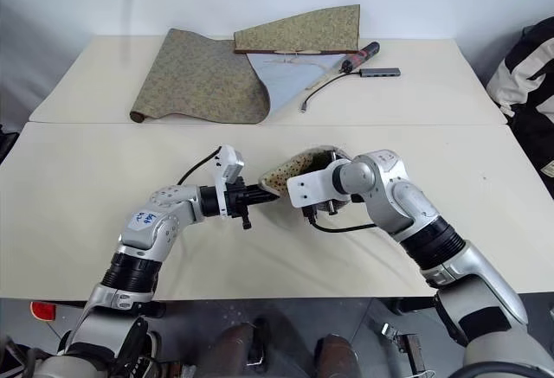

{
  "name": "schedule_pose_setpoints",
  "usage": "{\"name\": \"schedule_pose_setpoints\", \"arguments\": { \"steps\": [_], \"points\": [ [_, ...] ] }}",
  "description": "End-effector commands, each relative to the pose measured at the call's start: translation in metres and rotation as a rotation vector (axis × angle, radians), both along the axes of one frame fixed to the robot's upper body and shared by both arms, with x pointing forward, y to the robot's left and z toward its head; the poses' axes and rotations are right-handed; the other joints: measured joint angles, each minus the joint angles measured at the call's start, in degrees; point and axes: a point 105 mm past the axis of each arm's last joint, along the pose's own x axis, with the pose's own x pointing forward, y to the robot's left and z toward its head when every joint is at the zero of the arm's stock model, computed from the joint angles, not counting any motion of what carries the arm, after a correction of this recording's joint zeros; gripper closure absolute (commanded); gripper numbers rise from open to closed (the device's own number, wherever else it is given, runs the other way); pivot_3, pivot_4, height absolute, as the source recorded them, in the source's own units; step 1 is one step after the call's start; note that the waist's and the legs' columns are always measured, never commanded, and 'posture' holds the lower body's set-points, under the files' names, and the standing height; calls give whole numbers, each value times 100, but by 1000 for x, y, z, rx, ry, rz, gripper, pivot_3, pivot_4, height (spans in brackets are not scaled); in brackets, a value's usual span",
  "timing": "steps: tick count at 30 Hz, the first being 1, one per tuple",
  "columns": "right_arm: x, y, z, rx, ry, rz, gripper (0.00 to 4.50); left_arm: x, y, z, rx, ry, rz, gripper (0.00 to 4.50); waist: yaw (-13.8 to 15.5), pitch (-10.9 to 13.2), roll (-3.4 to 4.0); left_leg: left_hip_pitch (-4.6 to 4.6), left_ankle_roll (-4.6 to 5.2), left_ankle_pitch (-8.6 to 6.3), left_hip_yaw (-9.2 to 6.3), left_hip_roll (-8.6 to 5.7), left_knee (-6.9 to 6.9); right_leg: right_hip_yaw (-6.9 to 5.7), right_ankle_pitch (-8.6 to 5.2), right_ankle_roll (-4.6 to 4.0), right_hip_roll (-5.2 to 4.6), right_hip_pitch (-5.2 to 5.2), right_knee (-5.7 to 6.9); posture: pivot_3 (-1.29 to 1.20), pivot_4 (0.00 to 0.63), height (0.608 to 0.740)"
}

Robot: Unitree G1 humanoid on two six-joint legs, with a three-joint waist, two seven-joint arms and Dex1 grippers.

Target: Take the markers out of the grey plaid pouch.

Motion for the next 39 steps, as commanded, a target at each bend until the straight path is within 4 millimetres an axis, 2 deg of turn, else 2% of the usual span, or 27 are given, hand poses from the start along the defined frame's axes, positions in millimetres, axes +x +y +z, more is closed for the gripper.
{"name": "schedule_pose_setpoints", "arguments": {
  "steps": [1,5,10,13,15,18,24,34,39],
  "points": [
    [-6,0,25,40,-35,7,4459,1,-1,14,-29,-70,3,4500,9,0,0,-1,0,0,0,0,0,-1,0,0,0,0,0,0,150,740],
    [-13,-1,37,61,-32,5,4459,3,-1,14,-28,-76,16,4500,11,0,0,-2,0,0,-1,0,-1,-1,0,0,0,0,0,0,150,740],
    [-7,-9,22,48,-24,-34,4459,3,-1,15,-38,-74,10,4500,9,0,0,-1,0,0,0,0,0,-2,0,0,-1,0,-1,0,150,740],
    [-3,-12,18,30,-33,-51,3851,2,-2,15,-36,-76,6,4500,4,0,0,-2,0,0,0,0,0,-1,0,0,0,0,-1,0,150,740],
    [5,-18,18,-29,-82,-71,3165,1,-3,15,-41,-69,-4,4500,4,0,0,-1,0,0,0,0,-1,-1,0,0,0,0,0,0,150,740],
    [8,-17,16,-29,-86,-74,2208,-2,-4,14,-41,-63,-16,4500,9,0,0,-2,0,0,0,0,0,-1,0,0,0,0,-1,0,150,740],
    [9,-11,3,-43,-58,-66,2208,-2,-4,13,-37,-61,-16,4500,-1,0,0,-1,0,0,0,0,0,-1,0,0,1,0,0,0,150,740],
    [21,-15,-6,-60,-68,-109,2208,-5,-5,13,-45,-58,-28,4500,-4,0,0,0,0,0,0,0,0,0,0,0,1,0,0,0,150,740],
    [22,-19,-21,-83,-29,-130,2208,-6,-7,13,-44,-55,-34,4500,-5,0,0,2,0,0,0,1,1,2,0,0,2,1,1,0,150,740]
  ]
}}
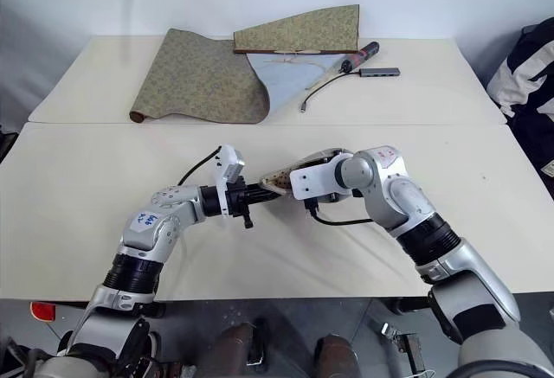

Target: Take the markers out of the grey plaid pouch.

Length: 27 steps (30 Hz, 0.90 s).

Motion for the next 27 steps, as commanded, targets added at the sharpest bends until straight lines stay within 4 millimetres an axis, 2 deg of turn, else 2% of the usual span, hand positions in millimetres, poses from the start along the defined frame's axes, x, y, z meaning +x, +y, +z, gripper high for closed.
{"name": "schedule_pose_setpoints", "arguments": {
  "steps": [1,6,9,11,14,18,22,27],
  "points": [
    [3,-11,-17,-51,34,-46,2208,-7,-5,13,-36,-45,-43,4500,0,0,0,1,0,0,0,0,0,0,0,0,0,0,0,0,150,740],
    [5,-12,-23,-40,62,-66,2208,-8,-5,13,-36,-45,-45,4500,-2,-4,-6,8,0,0,1,0,1,4,0,0,0,3,-1,0,150,740],
    [4,-13,-24,-37,66,-62,2766,-8,-5,13,-38,-46,-41,4500,-6,-4,-7,17,-2,-1,2,0,0,8,0,0,0,8,-1,0,150,740],
    [2,-11,-19,-21,61,-52,3434,-7,-4,14,-39,-46,-38,4500,-11,-5,-8,17,-2,-1,3,0,0,10,0,0,0,8,-1,0,150,740],
    [-1,-9,-10,-2,46,-36,4094,-7,-4,14,-39,-47,-33,4500,-7,-5,-9,21,-3,-2,4,1,-1,12,0,-1,0,9,0,0,150,740],
    [-19,-2,17,85,52,9,4106,-5,-3,14,-45,-51,-20,4500,11,-5,-8,14,-4,-3,3,1,-4,11,0,0,1,6,-1,0,150,740],
    [-32,-4,28,126,84,20,4106,-4,-2,14,-45,-53,-17,4500,17,-5,-8,0,-3,-3,1,1,-1,6,0,0,1,2,0,0,150,740],
    [-48,4,42,216,141,58,4106,-2,-3,14,-40,-61,-14,4500,16,-5,-8,-1,-3,-3,0,0,-1,3,0,0,1,3,-3,0,150,740]
  ]
}}
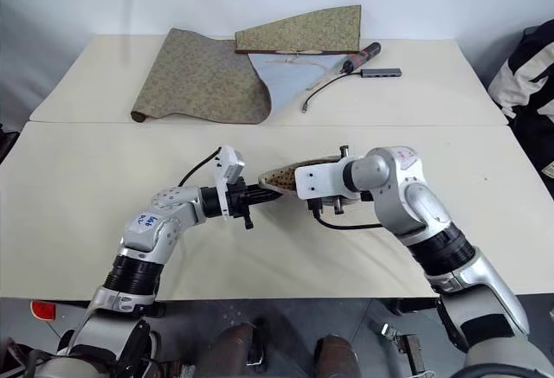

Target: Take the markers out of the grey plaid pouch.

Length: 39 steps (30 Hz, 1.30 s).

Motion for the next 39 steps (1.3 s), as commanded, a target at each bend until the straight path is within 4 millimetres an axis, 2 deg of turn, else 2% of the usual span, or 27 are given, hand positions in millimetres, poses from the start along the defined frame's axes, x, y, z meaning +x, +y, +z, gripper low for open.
{"name": "schedule_pose_setpoints", "arguments": {
  "steps": [1,6,12,17,21,24,28,35,39],
  "points": [
    [-11,8,22,62,-24,48,4106,0,-3,13,-28,-55,-10,4500,-2,0,0,1,0,0,0,0,0,0,0,0,0,0,0,0,150,740],
    [-11,11,34,120,-36,46,4106,-1,-3,12,-14,-63,-13,4500,-4,0,0,0,0,0,0,0,-1,0,0,0,-1,-1,-1,0,150,740],
    [-5,1,46,189,-59,-17,4106,-5,-3,3,45,-78,-33,4500,1,0,0,0,0,0,0,0,0,0,0,0,-2,-1,-2,0,150,740],
    [-2,14,53,220,-93,6,4106,-8,-20,5,65,-110,-52,4500,-3,0,0,0,0,0,0,0,-1,-1,0,0,-2,-2,-2,0,150,740],
    [-1,12,55,230,-98,-11,4106,-4,-28,2,139,-159,-29,4500,5,0,0,-1,0,0,0,-1,0,-1,0,0,-2,-2,-1,0,150,740],
    [0,2,61,235,-103,-35,4106,-5,-25,-10,250,-212,-24,4500,2,0,0,-2,0,0,1,-1,-2,-1,0,0,-2,-2,-1,0,150,740],
    [-4,-6,64,247,-78,-40,4106,6,-15,-15,322,-273,39,4500,1,0,0,-3,0,0,1,-1,-2,-2,0,0,-2,-2,-2,0,150,740],
    [-9,-23,60,236,-48,-67,4106,33,0,8,255,-347,212,4500,6,0,0,-2,2,-1,1,-1,-2,-6,0,0,-7,-2,-7,0,150,740],
    [-17,-23,57,262,-10,-60,4106,45,7,29,137,-369,315,4500,8,1,-1,-2,2,-1,-1,-1,-1,-10,0,0,-11,-2,-6,0,150,740]
  ]
}}
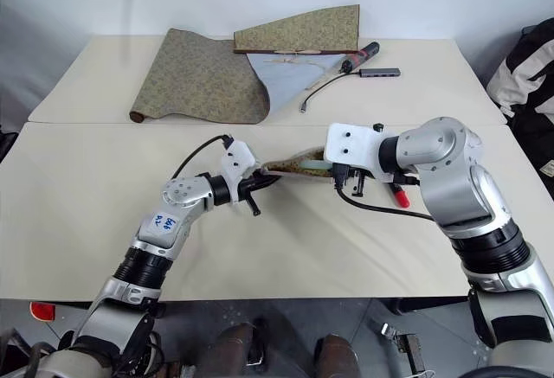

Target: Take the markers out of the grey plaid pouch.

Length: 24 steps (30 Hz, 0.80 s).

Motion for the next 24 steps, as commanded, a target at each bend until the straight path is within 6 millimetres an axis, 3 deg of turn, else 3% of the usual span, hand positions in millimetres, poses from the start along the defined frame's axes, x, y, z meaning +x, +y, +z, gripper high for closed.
{"name": "schedule_pose_setpoints", "arguments": {
  "steps": [1,6,9,11,13,15,17,20,23,24],
  "points": [
    [-8,1,10,32,-23,19,4106,8,5,23,-74,-64,40,4500,1,1,-1,-1,0,0,-1,0,1,-2,0,0,0,0,0,0,150,740],
    [-16,-3,21,124,2,9,4106,3,10,16,-55,-29,14,4500,2,1,-1,-3,1,0,0,-1,1,-3,0,1,1,0,5,0,150,740],
    [-18,-16,34,200,3,-32,4106,0,24,21,-104,28,11,4500,8,1,-1,-6,2,1,-2,-1,2,-6,0,1,0,0,4,0,150,740],
    [-21,-23,32,233,27,-59,4106,0,39,32,-196,91,32,4500,4,1,-2,-6,2,0,-3,0,2,-5,0,1,0,1,4,0,150,740],
    [-21,-30,25,260,33,-102,4106,-4,56,45,-259,156,42,4500,-6,2,-4,-5,2,0,-10,1,2,-4,0,0,-6,2,1,0,150,740],
    [-17,-46,-1,277,64,-202,4106,-11,81,66,-394,287,65,4500,-9,2,-4,-4,1,0,-13,2,-1,-2,0,0,-12,4,1,0,150,740],
    [-15,-56,-21,265,80,-265,4106,-20,98,76,-460,407,78,4500,-12,5,-8,-7,1,0,-18,2,-2,1,0,0,-9,7,6,0,150,740],
    [2,-61,-32,298,7,-371,4106,-28,123,79,-603,582,136,4500,-27,8,-3,-1,2,0,-10,-3,-3,0,0,1,-1,6,9,0,150,740],
    [17,-65,-48,301,-48,-450,4106,-39,135,70,-618,665,185,4500,-29,8,-3,10,0,2,-8,-3,-2,5,0,2,0,4,9,0,150,740],
    [22,-65,-54,332,-64,-486,4106,-39,144,68,-696,697,213,4500,-25,8,-4,12,-1,2,-8,-4,-2,11,-1,2,1,2,9,0,150,740]
  ]
}}
